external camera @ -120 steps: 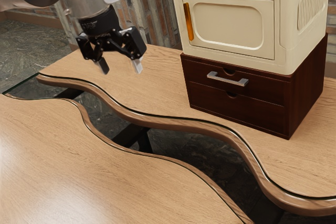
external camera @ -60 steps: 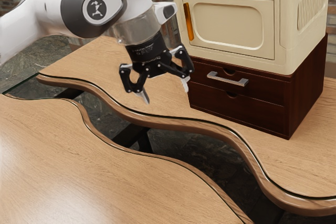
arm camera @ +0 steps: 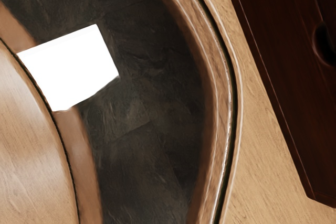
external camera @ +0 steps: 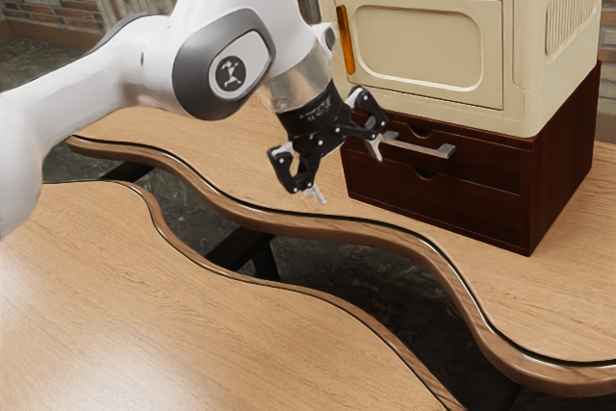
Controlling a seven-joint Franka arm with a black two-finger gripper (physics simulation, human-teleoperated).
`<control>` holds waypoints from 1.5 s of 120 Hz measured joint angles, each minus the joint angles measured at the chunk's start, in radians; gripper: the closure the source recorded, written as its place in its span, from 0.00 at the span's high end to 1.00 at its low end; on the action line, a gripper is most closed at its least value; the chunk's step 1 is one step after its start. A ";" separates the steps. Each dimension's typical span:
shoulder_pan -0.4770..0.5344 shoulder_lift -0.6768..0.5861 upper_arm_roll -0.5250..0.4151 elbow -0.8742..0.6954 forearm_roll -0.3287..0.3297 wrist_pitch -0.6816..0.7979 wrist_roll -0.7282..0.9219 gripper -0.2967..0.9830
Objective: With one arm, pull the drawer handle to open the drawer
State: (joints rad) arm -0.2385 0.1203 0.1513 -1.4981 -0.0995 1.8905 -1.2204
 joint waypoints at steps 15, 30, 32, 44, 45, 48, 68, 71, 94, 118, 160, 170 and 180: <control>0.002 0.036 0.000 0.002 0.000 0.054 -0.050 0.77; 0.006 0.079 0.001 0.026 -0.001 0.091 -0.091 0.77; 0.006 0.083 0.001 0.030 -0.001 0.094 -0.096 0.77; 0.021 0.116 0.001 0.071 -0.001 0.112 -0.122 0.76; 0.022 0.119 0.001 0.074 -0.001 0.113 -0.124 0.76; 0.024 0.125 0.002 0.082 -0.002 0.116 -0.130 0.76; 0.032 0.183 -0.004 0.135 -0.004 0.139 -0.166 0.76; 0.036 0.190 -0.005 0.140 -0.004 0.141 -0.170 0.76; 0.044 0.227 -0.004 0.167 -0.005 0.171 -0.199 0.76; 0.061 0.266 -0.007 0.208 -0.005 0.198 -0.220 0.75; 0.125 0.313 -0.091 0.244 -0.002 0.227 -0.243 0.74; 0.124 0.323 -0.091 0.244 -0.002 0.230 -0.247 0.73; 0.123 0.331 -0.091 0.243 -0.002 0.231 -0.250 0.73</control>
State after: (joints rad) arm -0.1158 0.4513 0.0599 -1.2546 -0.1016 2.1215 -1.4708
